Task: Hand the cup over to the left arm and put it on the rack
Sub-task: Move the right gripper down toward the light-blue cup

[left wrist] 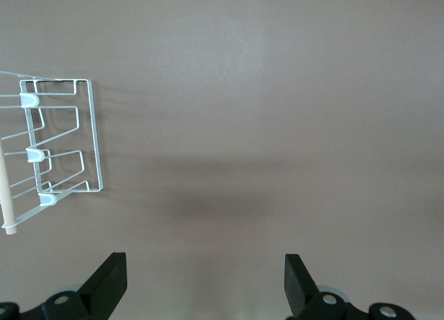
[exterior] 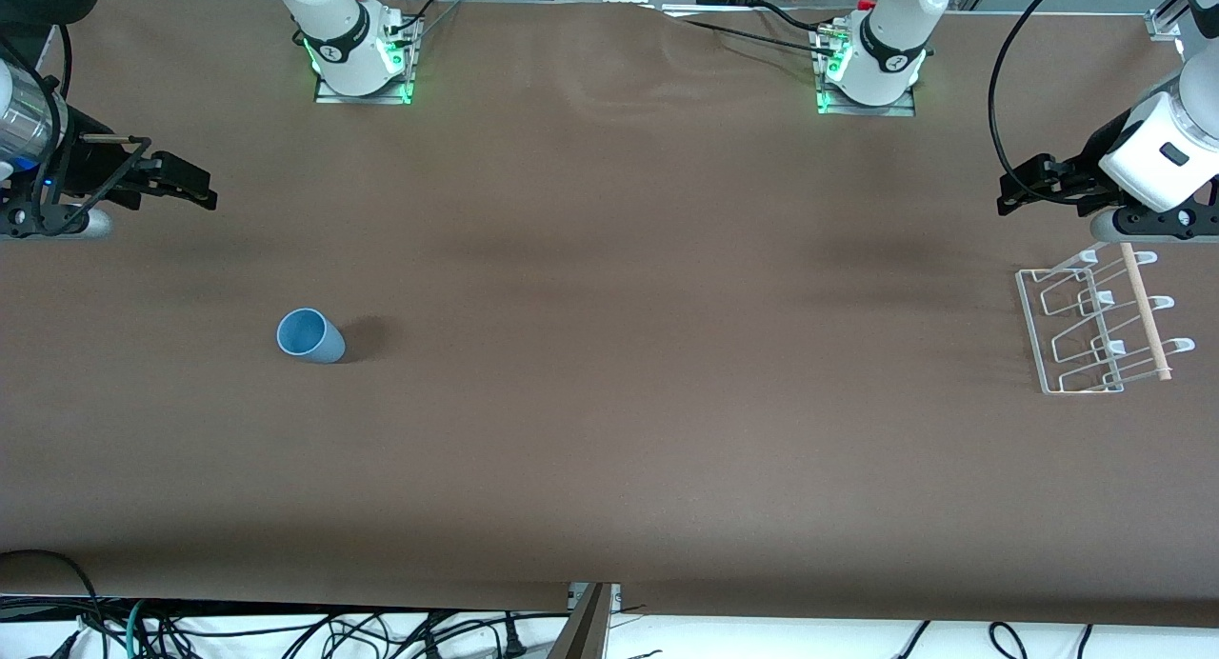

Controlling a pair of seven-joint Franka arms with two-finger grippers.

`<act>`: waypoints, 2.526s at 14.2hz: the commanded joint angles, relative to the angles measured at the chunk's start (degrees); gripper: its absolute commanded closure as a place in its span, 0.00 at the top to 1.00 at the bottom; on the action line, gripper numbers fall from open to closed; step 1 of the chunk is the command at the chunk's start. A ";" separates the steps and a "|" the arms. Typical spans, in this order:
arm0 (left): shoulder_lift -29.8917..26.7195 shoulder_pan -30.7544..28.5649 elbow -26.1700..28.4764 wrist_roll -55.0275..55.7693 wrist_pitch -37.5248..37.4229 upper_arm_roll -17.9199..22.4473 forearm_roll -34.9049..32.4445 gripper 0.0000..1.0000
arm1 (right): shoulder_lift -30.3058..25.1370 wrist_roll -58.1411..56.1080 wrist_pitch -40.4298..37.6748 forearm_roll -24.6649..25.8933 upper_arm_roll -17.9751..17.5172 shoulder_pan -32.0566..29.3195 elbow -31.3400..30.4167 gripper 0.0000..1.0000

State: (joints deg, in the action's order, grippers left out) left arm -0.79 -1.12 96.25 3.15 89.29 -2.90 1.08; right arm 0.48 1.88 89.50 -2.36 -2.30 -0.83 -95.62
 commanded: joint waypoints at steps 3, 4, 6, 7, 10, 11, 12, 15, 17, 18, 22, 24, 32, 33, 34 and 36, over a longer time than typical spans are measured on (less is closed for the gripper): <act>0.53 -0.19 -1.51 0.02 -1.31 0.08 -0.29 1.00 | 0.13 2.52 0.51 2.44 -0.34 0.39 0.79 1.00; 0.53 -0.19 -1.59 0.02 -1.31 0.17 -0.29 1.00 | 0.13 2.52 0.33 2.45 -0.34 0.74 0.88 1.00; 0.62 -0.19 -1.51 -0.07 -1.31 0.26 -0.29 1.00 | 0.22 2.52 0.59 2.45 -0.34 0.92 0.88 1.00; 0.62 -0.19 -1.51 0.02 -1.23 0.26 -0.29 1.00 | 0.22 2.52 0.68 2.45 -0.25 0.92 0.88 1.00; 0.62 -0.19 -1.51 -0.07 -1.22 0.26 -0.29 1.00 | 0.13 2.78 0.24 2.36 -0.34 1.00 0.88 1.00; 0.62 -0.19 -1.51 -0.07 -1.31 0.26 -0.29 1.00 | 0.22 2.52 -0.02 2.27 -0.34 1.00 0.88 1.00; 0.62 -0.19 -1.59 -0.07 -1.23 0.26 -0.29 1.00 | 0.22 2.52 -0.02 2.45 -0.34 1.00 0.88 1.00; 0.62 -0.11 -1.51 0.02 -1.22 0.26 -0.29 1.00 | 0.22 1.99 -0.02 2.27 -0.34 1.00 0.88 1.00; 0.62 -0.19 -1.51 -0.07 -1.22 0.26 -0.29 1.00 | 0.22 2.16 -0.11 2.19 -0.34 1.70 0.79 1.00; 0.62 -0.19 -1.51 0.02 -1.22 0.26 -0.29 1.00 | 0.22 2.25 -0.11 2.18 -0.34 1.88 0.79 1.00; 0.62 -0.19 -1.51 0.02 -1.22 0.26 -0.29 1.00 | 0.22 2.17 -0.11 2.18 -0.34 1.88 0.79 1.00; 0.62 -0.19 -1.51 -0.07 -1.22 0.26 -0.29 1.00 | 0.22 2.08 -0.11 2.18 -0.25 1.88 0.79 1.00; 0.62 -0.19 -1.51 0.02 -1.22 0.26 -0.29 1.00 | 0.22 2.25 -0.20 2.18 -0.25 1.88 0.79 1.00; 0.62 -0.19 -1.51 0.02 -1.22 0.26 -0.29 1.00 | 0.31 2.25 -0.20 2.18 -0.25 1.88 0.79 1.00; 0.62 -0.11 -1.51 0.02 -1.22 0.26 -0.29 1.00 | 0.22 2.25 -0.11 2.18 -0.25 1.88 0.79 1.00; 0.62 -0.11 -1.51 0.02 -1.22 0.26 -0.29 1.00 | 0.31 2.17 -0.20 2.18 -0.25 1.88 0.79 1.00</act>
State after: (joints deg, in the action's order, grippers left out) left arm -0.79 -1.23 96.25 3.15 89.26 -2.64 1.08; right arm 0.51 3.46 89.97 -1.08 -2.43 0.91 -95.55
